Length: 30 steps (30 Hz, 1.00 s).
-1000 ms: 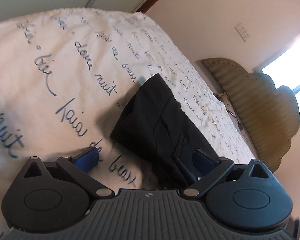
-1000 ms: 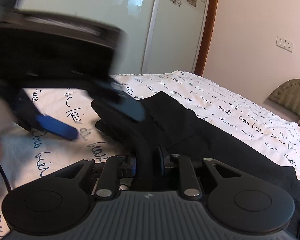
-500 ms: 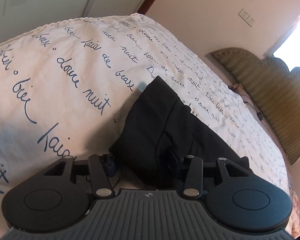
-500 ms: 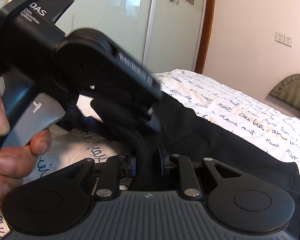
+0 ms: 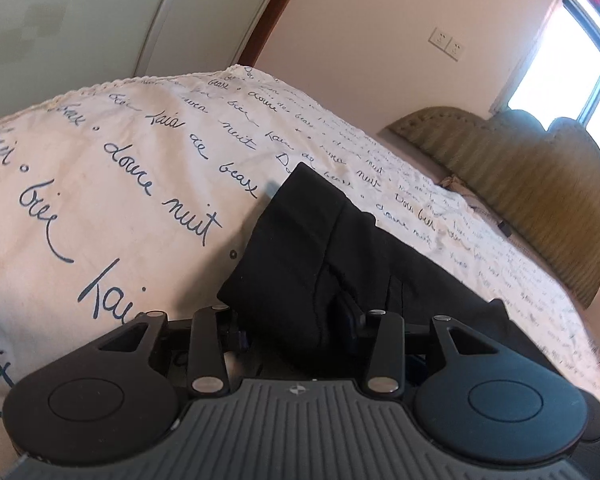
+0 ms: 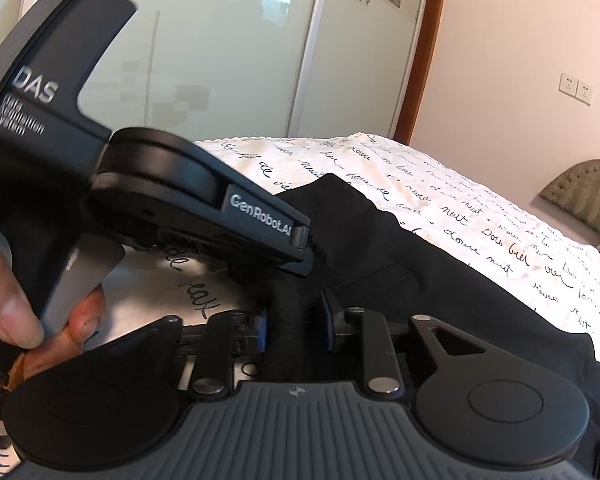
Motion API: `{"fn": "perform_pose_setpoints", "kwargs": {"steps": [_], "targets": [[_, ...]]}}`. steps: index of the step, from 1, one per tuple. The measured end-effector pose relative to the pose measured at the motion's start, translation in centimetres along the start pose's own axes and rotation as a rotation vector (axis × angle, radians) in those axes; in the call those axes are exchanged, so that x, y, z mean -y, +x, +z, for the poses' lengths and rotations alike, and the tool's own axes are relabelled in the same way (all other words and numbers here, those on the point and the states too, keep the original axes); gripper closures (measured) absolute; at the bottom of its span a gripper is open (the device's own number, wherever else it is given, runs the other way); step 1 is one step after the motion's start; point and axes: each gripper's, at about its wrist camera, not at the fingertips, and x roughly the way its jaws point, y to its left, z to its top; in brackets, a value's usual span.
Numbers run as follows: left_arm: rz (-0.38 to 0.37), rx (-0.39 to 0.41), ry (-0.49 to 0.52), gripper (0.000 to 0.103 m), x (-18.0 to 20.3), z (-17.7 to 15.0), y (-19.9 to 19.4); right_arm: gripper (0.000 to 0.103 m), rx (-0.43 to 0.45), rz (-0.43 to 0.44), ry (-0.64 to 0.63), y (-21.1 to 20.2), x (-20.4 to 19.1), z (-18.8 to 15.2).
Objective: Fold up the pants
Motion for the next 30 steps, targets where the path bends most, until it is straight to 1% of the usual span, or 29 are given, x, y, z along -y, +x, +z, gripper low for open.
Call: {"fn": "perform_pose_setpoints", "kwargs": {"steps": [1,2,3,4,6,9,11,12,13,15,17,18,19,21,23,24,26,28,30], "targets": [[-0.009,0.003,-0.018,0.059,-0.3,0.0,0.0,0.054,0.003,0.012,0.017,-0.3,0.4,0.0],[-0.017,0.007,-0.031,0.059,-0.5,-0.1,-0.1,0.032,0.005,0.015,0.044,-0.7,1.0,0.1],[-0.023,0.009,-0.039,0.059,-0.6,-0.1,-0.1,0.024,0.011,0.016,0.075,-1.2,1.6,0.2],[-0.026,0.011,-0.044,0.059,-0.7,-0.1,-0.2,0.021,0.026,0.026,0.114,-1.9,2.4,0.3],[-0.029,0.014,-0.048,0.059,-0.7,-0.2,-0.2,0.021,0.055,0.053,0.221,-3.2,4.5,0.6],[-0.016,0.026,-0.031,0.058,-0.3,-0.3,-0.2,0.021,0.072,0.112,0.459,-3.9,8.8,1.3],[0.013,0.041,0.009,0.058,0.3,-0.5,-0.3,0.021,0.048,0.179,0.662,-2.9,12.2,1.9],[0.037,0.054,0.039,0.057,0.8,-0.7,-0.3,0.021,0.022,0.211,0.735,-2.0,13.3,2.4],[0.066,0.070,0.077,0.056,1.5,-1.0,-0.5,0.021,-0.022,0.247,0.784,-0.9,14.2,3.2],[0.132,0.112,0.170,0.056,3.0,-1.5,-0.7,0.021,-0.148,0.301,0.785,1.9,14.7,5.3],[0.171,0.144,0.240,0.058,4.2,-1.9,-0.8,0.021,-0.294,0.315,0.720,4.9,13.8,7.6],[0.179,0.151,0.258,0.058,4.5,-2.0,-0.8,0.021,-0.344,0.312,0.669,6.0,12.8,8.7],[0.184,0.157,0.269,0.059,4.7,-2.1,-0.9,0.021,-0.372,0.319,0.616,6.9,11.5,9.6],[0.180,0.175,0.290,0.063,5.0,-2.1,-1.0,0.021,-0.435,0.336,0.533,8.2,9.7,11.4],[0.157,0.204,0.322,0.069,5.4,-2.3,-1.4,0.021,-0.520,0.350,0.506,9.5,8.5,12.8],[0.142,0.224,0.339,0.069,5.6,-2.5,-1.6,0.021,-0.557,0.361,0.497,10.4,8.0,13.1],[0.113,0.253,0.364,0.069,5.9,-2.7,-1.9,0.021,-0.647,0.349,0.459,12.2,7.1,14.0],[0.094,0.252,0.376,0.069,6.0,-2.7,-1.8,0.021,-0.707,0.337,0.433,13.1,6.7,14.0],[0.083,0.241,0.378,0.069,5.9,-2.6,-1.5,0.021,-0.761,0.328,0.433,14.1,7.0,14.1]]}}
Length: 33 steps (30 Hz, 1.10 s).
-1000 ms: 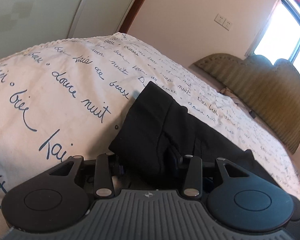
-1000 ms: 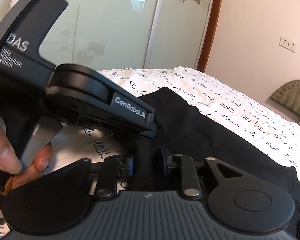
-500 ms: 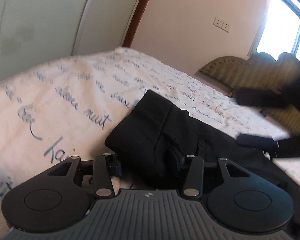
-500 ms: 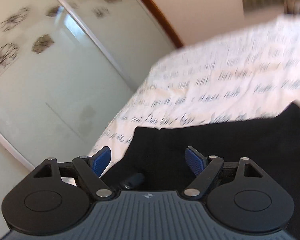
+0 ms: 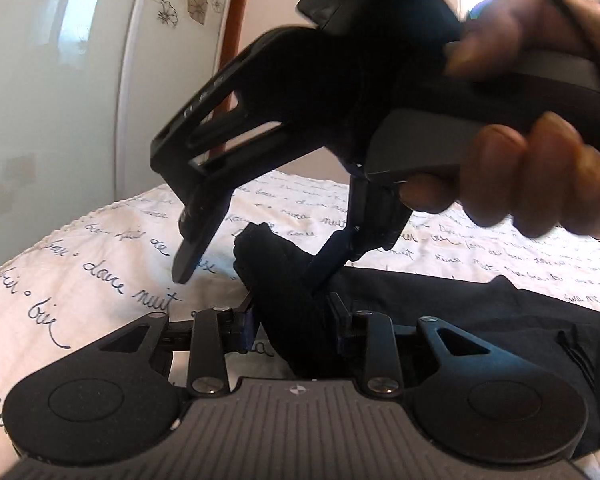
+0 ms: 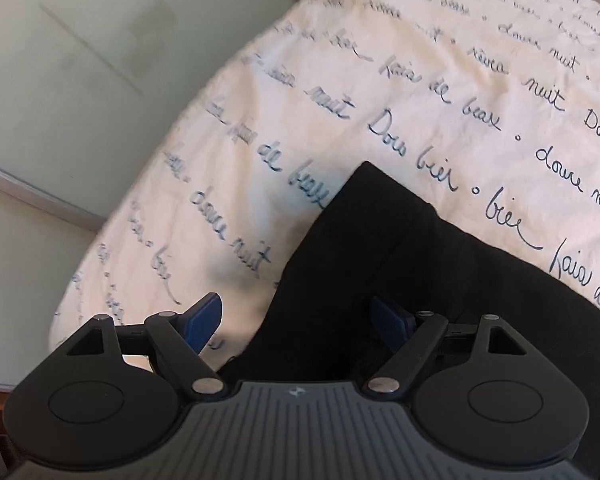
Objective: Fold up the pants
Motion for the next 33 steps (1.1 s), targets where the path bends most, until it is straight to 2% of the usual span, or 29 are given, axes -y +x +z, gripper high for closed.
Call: {"fn": "perform_pose_setpoints", "kwargs": {"steps": [4,6,8,9,11,12,13,14,15,17,20,25,28,31,33], "targets": [[-0.033,-0.018,0.018,0.069,0.3,0.0,0.4,0.022,-0.052,-0.071,0.007,1.0,1.2,0.2],[-0.043,-0.020,0.029,0.069,0.5,0.0,0.2,0.027,-0.054,-0.086,0.007,1.4,1.9,-0.2],[-0.060,-0.032,0.035,0.069,0.6,0.0,0.4,0.039,-0.032,-0.102,-0.020,1.7,2.2,-0.8],[-0.070,-0.037,0.039,0.065,0.6,0.0,0.5,0.041,-0.020,-0.104,-0.030,1.5,2.2,-1.0],[-0.099,-0.045,0.051,0.061,0.7,0.0,0.6,0.061,0.003,-0.103,-0.080,1.0,2.0,-1.6],[-0.106,-0.042,0.064,0.059,0.9,0.0,0.5,0.066,0.015,-0.109,-0.092,0.7,2.0,-1.9],[-0.091,-0.023,0.076,0.047,1.0,-0.1,0.1,0.076,0.029,-0.118,-0.078,0.4,2.4,-1.9],[-0.102,-0.001,0.077,0.036,1.0,-0.1,-0.2,0.077,0.035,-0.086,-0.039,0.2,3.2,-1.8],[-0.137,0.020,0.078,0.033,0.9,-0.2,-0.7,0.077,0.042,-0.051,-0.001,0.0,4.0,-1.8],[-0.195,0.040,0.090,0.019,0.9,-0.4,-1.4,0.079,0.064,0.014,0.061,-0.4,5.5,-2.0],[-0.206,0.092,0.100,0.006,0.7,-0.6,-2.2,0.083,0.098,0.090,0.124,-0.7,7.3,-2.6],[-0.225,0.114,0.046,0.006,-0.7,-0.6,-2.1,0.087,0.177,0.238,0.215,-1.8,9.9,-3.9],[-0.231,0.174,0.057,0.006,-1.1,-0.8,-2.7,0.087,0.234,0.321,0.266,-3.3,11.6,-5.2],[-0.219,0.254,0.062,0.006,-1.4,-1.2,-3.5,0.088,0.310,0.386,0.317,-5.5,13.7,-7.4],[-0.200,0.260,0.052,0.005,-1.6,-1.2,-3.2,0.088,0.367,0.427,0.358,-7.4,15.6,-9.7]]}}
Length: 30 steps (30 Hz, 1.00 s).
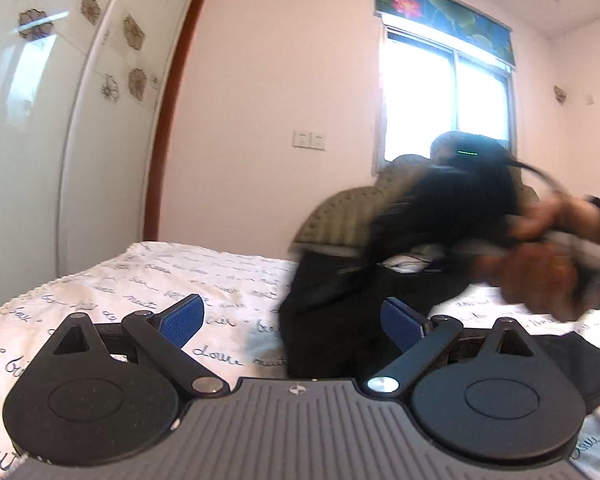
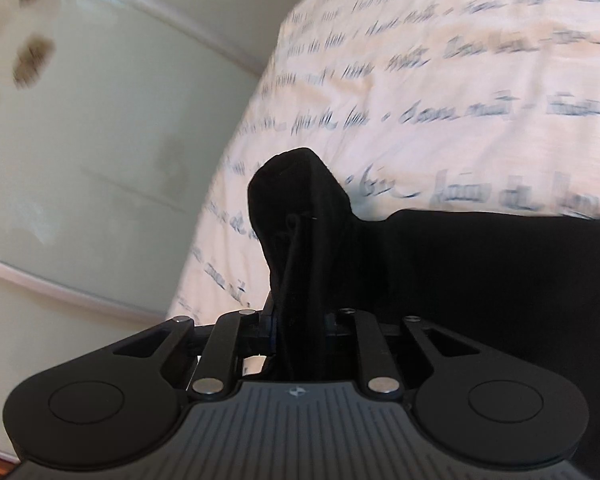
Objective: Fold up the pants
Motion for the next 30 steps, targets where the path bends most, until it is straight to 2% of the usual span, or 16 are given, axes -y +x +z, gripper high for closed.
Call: {"fn": "perform_pose_setpoints", "kwargs": {"steps": [4,6,10,13,17,21,23,25,28,30], "targets": [[0.037,-0.105,-0.042,0.002,-0.1,0.4,1.4,0.088,0.102,0.017,0.053,-7.6,3.7,-2.1],[0.047,-0.156,-0.061,0.002,-0.2,0.8,1.6,0.088,0.135,-0.012,0.082,-11.2,6.1,-3.2],[0.054,-0.184,-0.046,0.001,-0.2,0.7,1.8,0.088,0.185,-0.101,0.166,-16.6,11.5,-6.3],[0.062,-0.232,-0.015,0.001,0.1,0.3,3.0,0.088,0.220,-0.112,0.226,-17.6,14.5,-8.5],[0.092,-0.290,0.018,0.002,0.8,0.0,3.7,0.088,0.255,-0.039,0.256,-16.5,17.1,-9.6],[0.117,-0.296,0.090,0.003,3.6,1.3,2.1,0.091,0.303,0.087,0.314,-15.5,19.9,-10.3],[0.039,-0.285,0.089,0.002,5.9,2.0,1.0,0.091,0.338,0.145,0.314,-15.4,20.6,-10.9],[-0.068,-0.254,0.127,0.002,9.2,2.3,0.2,0.091,0.366,0.160,0.282,-15.2,20.6,-11.1],[-0.220,-0.207,0.250,0.000,14.5,1.5,-0.1,0.091,0.406,0.178,0.234,-15.4,20.8,-11.7],[-0.295,-0.255,0.345,0.000,17.4,-0.1,0.9,0.091,0.415,0.187,0.225,-15.6,20.9,-11.7]]}}
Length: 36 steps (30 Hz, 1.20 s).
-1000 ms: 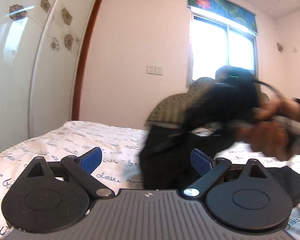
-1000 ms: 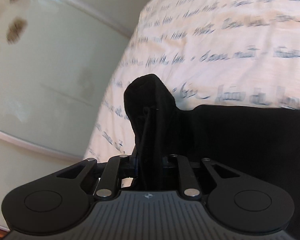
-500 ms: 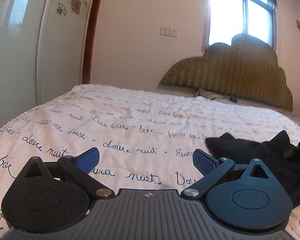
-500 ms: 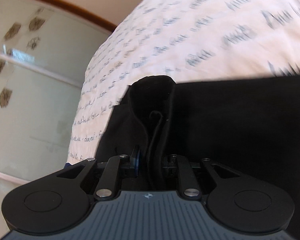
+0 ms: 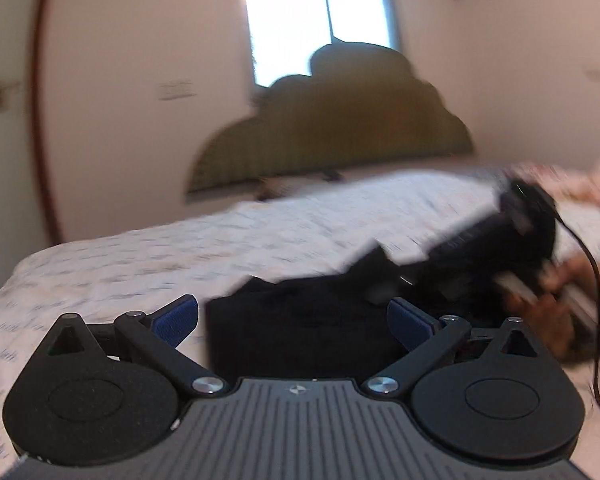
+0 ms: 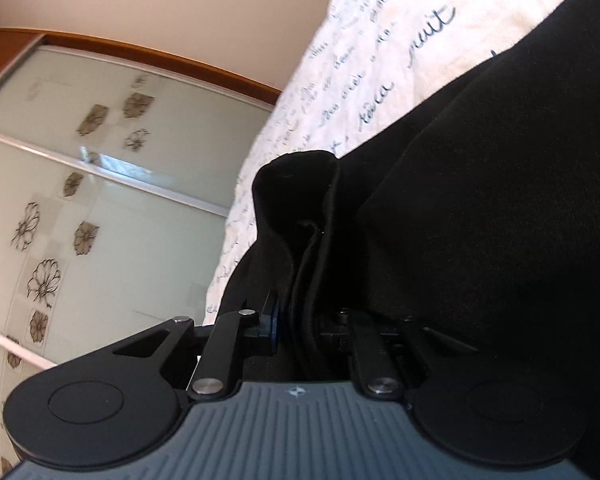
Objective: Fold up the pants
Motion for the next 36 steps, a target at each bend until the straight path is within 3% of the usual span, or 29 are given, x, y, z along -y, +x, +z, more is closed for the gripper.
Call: {"fn": "perform_pose_setpoints", "kwargs": {"steps": [3,4,6,8,11,12,15,16,19,23,28,34,36], "targets": [[-0.079,-0.226,0.034,0.001,2.2,-1.9,4.5,0.088,0.002,0.011,0.018,-0.5,0.0,0.2],[-0.071,-0.260,0.054,0.000,2.6,-2.4,5.3,0.086,-0.003,0.005,0.040,-0.8,-0.1,0.2],[-0.081,-0.255,0.021,0.001,2.2,-2.2,5.3,0.080,-0.005,0.009,0.078,-1.6,-0.3,0.0],[-0.097,-0.255,-0.005,0.000,1.7,-2.5,5.4,0.066,0.008,0.028,0.093,-2.2,-0.3,-0.3],[-0.101,-0.254,-0.013,0.000,1.5,-2.5,5.4,0.045,0.004,0.045,0.047,-2.1,-1.0,-0.3],[-0.097,-0.253,-0.008,0.000,1.6,-2.5,5.5,0.044,-0.003,0.027,0.027,-1.9,-1.5,-0.3],[-0.083,-0.246,0.002,0.000,1.9,-2.4,5.2,0.054,-0.064,-0.096,-0.082,-0.7,-3.2,-0.2],[-0.078,-0.243,0.002,0.000,1.9,-2.4,5.2,0.075,-0.081,-0.143,-0.112,-0.3,-3.5,-0.1],[-0.032,-0.243,0.010,0.000,2.1,-1.9,5.1,0.087,-0.086,-0.144,-0.103,-0.9,-3.1,0.2],[0.024,-0.210,-0.021,0.000,3.0,-1.1,3.8,0.090,-0.048,-0.130,-0.140,-2.9,-4.2,0.6],[0.038,-0.174,-0.095,0.000,3.1,0.1,2.3,0.090,-0.006,-0.155,-0.159,-5.7,-4.4,1.6],[0.145,-0.272,-0.081,0.000,4.0,-0.6,2.5,0.090,0.064,-0.152,-0.141,-9.1,-4.8,3.1],[0.166,-0.288,-0.134,0.002,3.3,-0.8,2.5,0.090,0.074,-0.151,-0.154,-9.6,-5.4,3.4]]}}
